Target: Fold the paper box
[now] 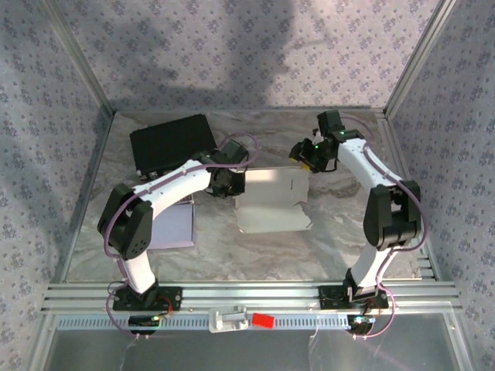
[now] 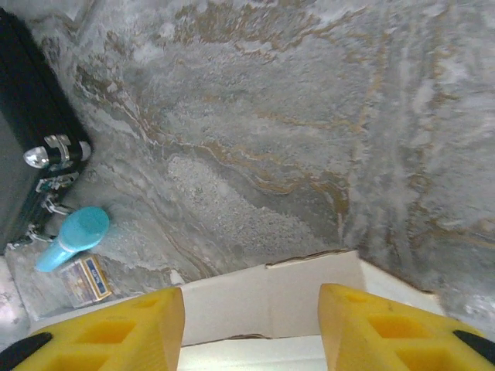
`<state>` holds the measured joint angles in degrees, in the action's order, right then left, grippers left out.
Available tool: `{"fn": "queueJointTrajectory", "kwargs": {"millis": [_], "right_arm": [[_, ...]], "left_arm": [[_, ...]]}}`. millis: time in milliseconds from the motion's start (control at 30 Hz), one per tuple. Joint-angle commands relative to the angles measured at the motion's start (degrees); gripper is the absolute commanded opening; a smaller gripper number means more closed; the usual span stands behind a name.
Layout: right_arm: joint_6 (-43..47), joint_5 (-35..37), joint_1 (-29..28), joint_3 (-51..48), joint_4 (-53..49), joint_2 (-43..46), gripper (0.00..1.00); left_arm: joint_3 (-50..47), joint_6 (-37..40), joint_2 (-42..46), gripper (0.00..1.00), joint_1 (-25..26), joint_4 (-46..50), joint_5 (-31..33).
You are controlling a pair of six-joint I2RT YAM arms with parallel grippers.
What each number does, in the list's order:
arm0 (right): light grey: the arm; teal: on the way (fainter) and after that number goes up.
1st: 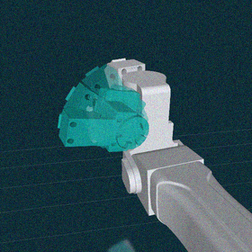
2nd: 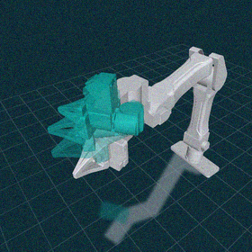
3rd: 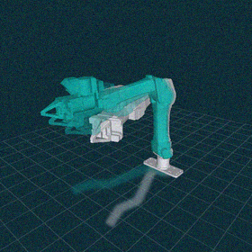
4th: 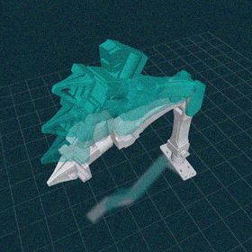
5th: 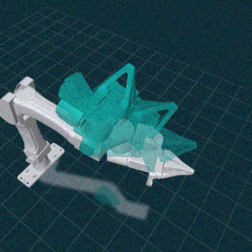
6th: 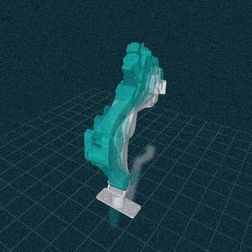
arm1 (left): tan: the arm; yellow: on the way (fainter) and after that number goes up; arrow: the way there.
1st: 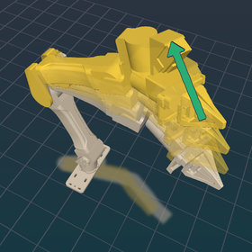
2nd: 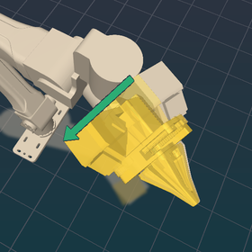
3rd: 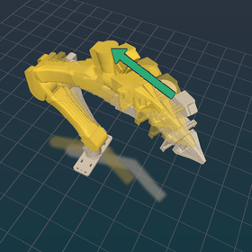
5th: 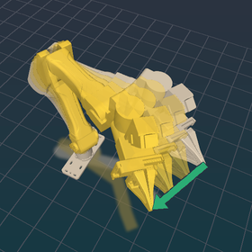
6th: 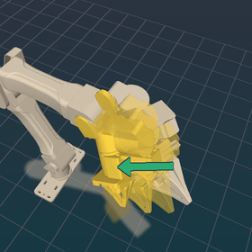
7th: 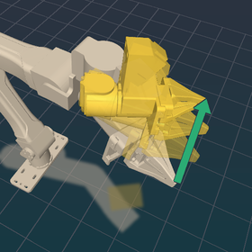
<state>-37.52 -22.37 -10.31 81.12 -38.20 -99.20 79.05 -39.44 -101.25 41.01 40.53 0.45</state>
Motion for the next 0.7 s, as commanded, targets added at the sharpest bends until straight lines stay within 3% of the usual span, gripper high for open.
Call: {"fn": "queueJointTrajectory", "kwargs": {"millis": [0, 167, 433, 667], "right_arm": [[-2.6, -0.6, 2.6, -0.4, -0.7, 4.8, 0.52], [-8.7, -1.8, 2.0, -2.8, -0.4, 7.1, 0.54], [-22.5, -5.5, 2.6, -10.1, 12.3, 5.2, 0.56], [-24.8, -4.9, 3.1, -9.1, 16.6, -0.1, 0.54]], "left_arm": [[1.4, 1.2, 1.1, 0.0, 0.3, 0.2, -0.2], [1.4, 1.3, 1.1, 0.0, 0.3, 0.0, -0.4], [1.4, 1.6, 1.1, 0.0, 0.3, -0.3, -0.8], [0.7, 1.7, 1.8, 0.0, 0.3, -1.2, -1.4]]}}
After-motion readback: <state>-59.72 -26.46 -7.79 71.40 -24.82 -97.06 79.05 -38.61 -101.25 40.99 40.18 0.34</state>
